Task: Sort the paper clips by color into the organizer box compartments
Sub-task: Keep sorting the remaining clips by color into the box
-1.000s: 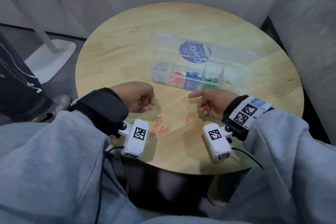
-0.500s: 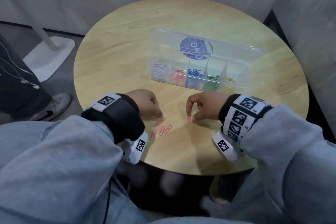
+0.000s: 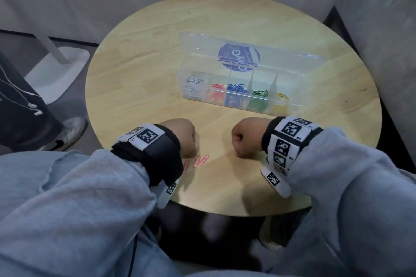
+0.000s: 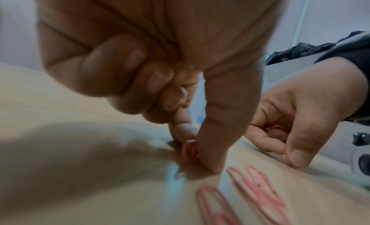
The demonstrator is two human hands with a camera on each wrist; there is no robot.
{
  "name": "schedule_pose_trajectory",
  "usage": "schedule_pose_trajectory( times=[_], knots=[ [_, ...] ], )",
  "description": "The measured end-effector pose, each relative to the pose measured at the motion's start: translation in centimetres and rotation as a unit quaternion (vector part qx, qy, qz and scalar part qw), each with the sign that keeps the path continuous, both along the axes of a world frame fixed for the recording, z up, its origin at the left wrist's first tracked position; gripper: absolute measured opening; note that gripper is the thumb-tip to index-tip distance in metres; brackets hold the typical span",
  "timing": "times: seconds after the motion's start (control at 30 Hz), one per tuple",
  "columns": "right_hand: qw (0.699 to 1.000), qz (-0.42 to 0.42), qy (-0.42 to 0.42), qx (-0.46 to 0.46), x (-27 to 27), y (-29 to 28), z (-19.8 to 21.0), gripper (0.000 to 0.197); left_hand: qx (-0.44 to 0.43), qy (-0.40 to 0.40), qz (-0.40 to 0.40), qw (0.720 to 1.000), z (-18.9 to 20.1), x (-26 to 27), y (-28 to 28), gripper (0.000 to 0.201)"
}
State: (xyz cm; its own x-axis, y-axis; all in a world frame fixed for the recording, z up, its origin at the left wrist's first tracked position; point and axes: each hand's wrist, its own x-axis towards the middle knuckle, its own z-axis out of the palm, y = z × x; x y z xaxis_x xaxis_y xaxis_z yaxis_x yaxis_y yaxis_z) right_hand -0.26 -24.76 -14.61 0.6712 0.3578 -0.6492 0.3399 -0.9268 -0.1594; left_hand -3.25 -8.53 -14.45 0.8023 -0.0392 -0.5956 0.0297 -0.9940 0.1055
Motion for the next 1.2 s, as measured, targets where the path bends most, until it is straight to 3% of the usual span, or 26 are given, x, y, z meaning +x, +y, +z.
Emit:
schedule_pose_trajectory(
  times=[0.1,0.2,0.27,0.33,0.4,0.47,0.63,0.7,0.77,0.83,0.9,0.97,1.03,1.1,1.2],
  knots=[
    [0.991,-0.094,0.037,0.085,0.2,-0.9,0.2,0.019,-0.023,-0.005,0.015,1.000,0.3,-0.1,0.4,0.014],
    [0.939,-0.225,0.122,0.229,0.3,-1.5,0.5,0.021,-0.153,0.013,0.114,0.982,1.0,0.9,1.6,0.017],
    [0.892,-0.291,0.179,0.297,0.4,-1.6,0.6,0.025,-0.286,0.038,0.224,0.931,1.7,1.8,2.5,0.021],
    [0.850,-0.339,0.218,0.340,0.5,-1.5,0.4,0.026,-0.394,0.037,0.330,0.857,2.4,2.3,3.3,0.023],
    [0.804,-0.384,0.245,0.383,0.6,-1.4,0.2,0.025,-0.492,0.048,0.383,0.780,3.0,2.4,4.1,0.021],
    [0.755,-0.424,0.261,0.426,0.6,-1.2,0.1,0.023,-0.556,0.073,0.392,0.729,3.3,2.4,4.8,0.021],
    [0.668,-0.476,0.272,0.503,0.3,-0.7,-0.3,0.028,-0.610,0.094,0.404,0.675,3.6,2.4,5.6,0.023],
    [0.650,-0.485,0.286,0.510,0.2,-0.6,-0.3,0.028,-0.621,0.091,0.413,0.660,3.6,2.5,5.7,0.025],
    [0.659,-0.483,0.283,0.502,0.1,-0.3,-0.1,0.029,-0.625,0.085,0.419,0.654,3.6,2.5,5.8,0.027],
    [0.705,-0.459,0.260,0.474,-0.2,0.1,0.3,0.028,-0.625,0.082,0.421,0.653,3.6,2.5,5.9,0.027],
    [0.783,-0.389,0.220,0.432,-0.4,0.5,0.7,0.026,-0.619,0.082,0.421,0.658,3.6,2.5,5.9,0.027],
    [0.875,-0.265,0.157,0.373,-0.7,0.9,1.1,0.026,-0.601,0.079,0.420,0.675,3.7,2.5,5.9,0.025],
    [0.943,-0.127,0.078,0.296,-1.1,1.6,1.7,0.023,-0.576,0.071,0.417,0.700,3.8,2.5,5.9,0.026],
    [0.975,0.000,0.025,0.219,-1.5,2.8,1.9,0.017,-0.540,0.054,0.413,0.731,3.6,2.4,5.6,0.030],
    [0.988,0.114,0.006,0.109,-2.0,4.3,1.4,0.023,-0.443,0.014,0.393,0.805,3.5,2.3,4.9,0.034]
  ],
)
